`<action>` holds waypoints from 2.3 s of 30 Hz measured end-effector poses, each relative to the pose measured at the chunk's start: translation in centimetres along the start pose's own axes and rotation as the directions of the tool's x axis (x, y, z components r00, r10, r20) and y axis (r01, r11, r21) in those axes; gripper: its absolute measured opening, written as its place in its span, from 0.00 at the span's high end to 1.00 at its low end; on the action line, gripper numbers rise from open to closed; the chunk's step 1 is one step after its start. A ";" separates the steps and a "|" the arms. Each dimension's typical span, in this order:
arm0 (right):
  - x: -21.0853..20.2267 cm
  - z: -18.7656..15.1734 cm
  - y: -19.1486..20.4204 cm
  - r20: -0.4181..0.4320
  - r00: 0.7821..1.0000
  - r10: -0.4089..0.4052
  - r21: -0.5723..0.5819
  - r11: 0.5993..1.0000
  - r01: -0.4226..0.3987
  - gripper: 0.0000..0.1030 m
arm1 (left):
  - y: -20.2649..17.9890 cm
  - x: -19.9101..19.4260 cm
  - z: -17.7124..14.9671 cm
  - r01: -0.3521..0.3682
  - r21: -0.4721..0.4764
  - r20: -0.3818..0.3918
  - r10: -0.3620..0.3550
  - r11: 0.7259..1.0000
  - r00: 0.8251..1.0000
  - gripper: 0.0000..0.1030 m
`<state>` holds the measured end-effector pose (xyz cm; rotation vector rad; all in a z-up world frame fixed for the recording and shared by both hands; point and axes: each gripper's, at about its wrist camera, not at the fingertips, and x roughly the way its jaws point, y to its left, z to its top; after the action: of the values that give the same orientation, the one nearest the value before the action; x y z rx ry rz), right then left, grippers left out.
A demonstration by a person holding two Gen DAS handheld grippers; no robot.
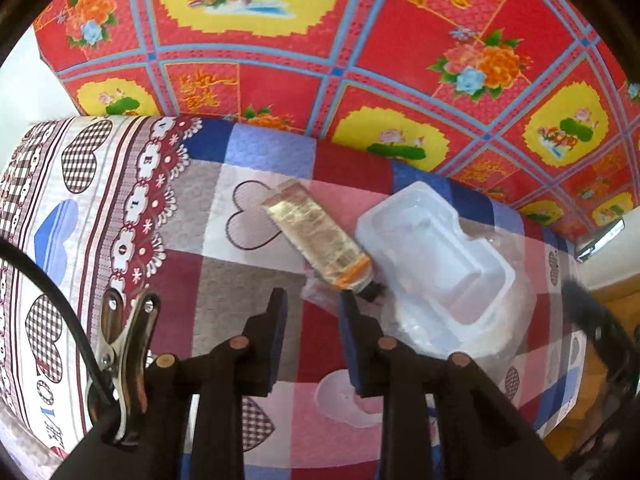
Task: Collect trash
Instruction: 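Grasp the white plastic tray by its edge with the right gripper, then grasp the gold squeeze tube with the left gripper while the right holds the tray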
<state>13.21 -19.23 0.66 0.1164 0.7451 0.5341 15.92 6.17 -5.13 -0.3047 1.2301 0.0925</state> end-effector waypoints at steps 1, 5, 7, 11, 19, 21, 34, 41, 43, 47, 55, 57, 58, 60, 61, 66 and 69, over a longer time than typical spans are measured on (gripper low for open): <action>0.9 0.9 0.9 -0.008 1.000 0.007 -0.028 1.000 -0.007 0.68 | 0.4 0.0 -0.1 -0.001 -0.004 -0.001 0.001 1.000 1.000 0.73; 3.9 2.8 3.1 -0.048 0.999 0.003 -0.104 0.995 -0.008 0.68 | 1.5 0.1 -0.2 0.002 -0.021 -0.012 -0.002 1.000 1.000 0.72; 5.5 3.2 3.9 -0.073 0.997 -0.017 -0.142 0.990 0.007 0.68 | 2.0 0.0 -0.4 0.001 -0.024 -0.015 -0.001 1.000 1.000 0.72; 8.3 3.4 4.3 -0.132 0.989 -0.073 -0.179 0.983 0.049 0.68 | 2.6 -0.2 -0.5 0.003 -0.032 -0.019 -0.003 0.999 1.000 0.72; 10.3 2.1 3.9 -0.199 0.976 -0.090 -0.198 0.979 0.050 0.68 | 3.4 -0.5 -0.1 -0.002 -0.037 -0.018 0.002 0.999 1.000 0.72; 10.6 1.9 3.9 -0.204 0.975 -0.085 -0.194 0.980 0.045 0.69 | 3.4 -0.5 0.0 -0.003 -0.034 -0.018 0.002 0.999 1.000 0.71; 6.7 1.3 4.9 -0.087 0.995 -0.057 -0.165 0.985 0.042 0.88 | 2.5 -0.4 0.6 0.016 -0.020 -0.015 -0.016 1.000 1.000 0.65; 2.3 0.6 4.2 -0.004 0.999 -0.037 -0.075 0.997 0.037 0.88 | 0.8 0.9 1.9 0.015 0.002 -0.023 -0.015 1.000 1.000 0.57; 1.3 0.2 3.8 0.005 0.999 -0.050 -0.055 0.997 0.050 0.88 | 0.4 1.6 2.2 0.020 -0.004 -0.041 -0.021 1.000 0.999 0.51; -0.4 -1.2 2.4 0.007 0.996 -0.094 -0.014 0.996 0.094 0.88 | 0.0 3.2 2.5 0.016 -0.040 -0.082 -0.019 0.999 0.996 0.46; -3.3 -5.5 -1.5 0.000 0.987 -0.161 0.082 0.984 0.161 0.88 | -1.2 5.6 3.6 -0.033 -0.051 -0.141 0.026 0.998 0.990 0.44; -3.8 -6.7 -2.5 -0.008 0.984 -0.175 0.105 0.979 0.175 0.88 | -1.6 5.8 3.8 -0.051 -0.048 -0.145 0.044 0.998 0.988 0.43; -4.1 -7.3 -3.1 -0.014 0.984 -0.179 0.118 0.977 0.180 0.88 | -1.9 5.9 4.0 -0.060 -0.048 -0.146 0.052 0.997 0.988 0.42; -4.4 -8.4 -3.9 -0.023 0.982 -0.185 0.136 0.973 0.186 0.88 | -2.4 6.1 4.2 -0.074 -0.052 -0.149 0.065 0.996 0.987 0.42; -4.4 -8.8 -4.2 -0.029 0.982 -0.187 0.140 0.972 0.189 0.88 | -2.8 6.2 4.2 -0.084 -0.048 -0.152 0.076 0.995 0.985 0.41; -3.9 -10.8 -5.8 -0.061 0.978 -0.201 0.153 0.966 0.208 0.88 | -4.8 6.7 3.9 -0.142 0.001 -0.151 0.140 0.990 0.979 0.39; -3.4 -11.5 -6.3 -0.072 0.974 -0.216 0.143 0.964 0.224 0.87 | -6.5 7.5 3.8 -0.191 0.053 -0.144 0.196 0.980 0.970 0.35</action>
<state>6.06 -27.37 -7.55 0.1573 0.8416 0.2693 23.39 0.31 -9.88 -0.1592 1.4062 0.2176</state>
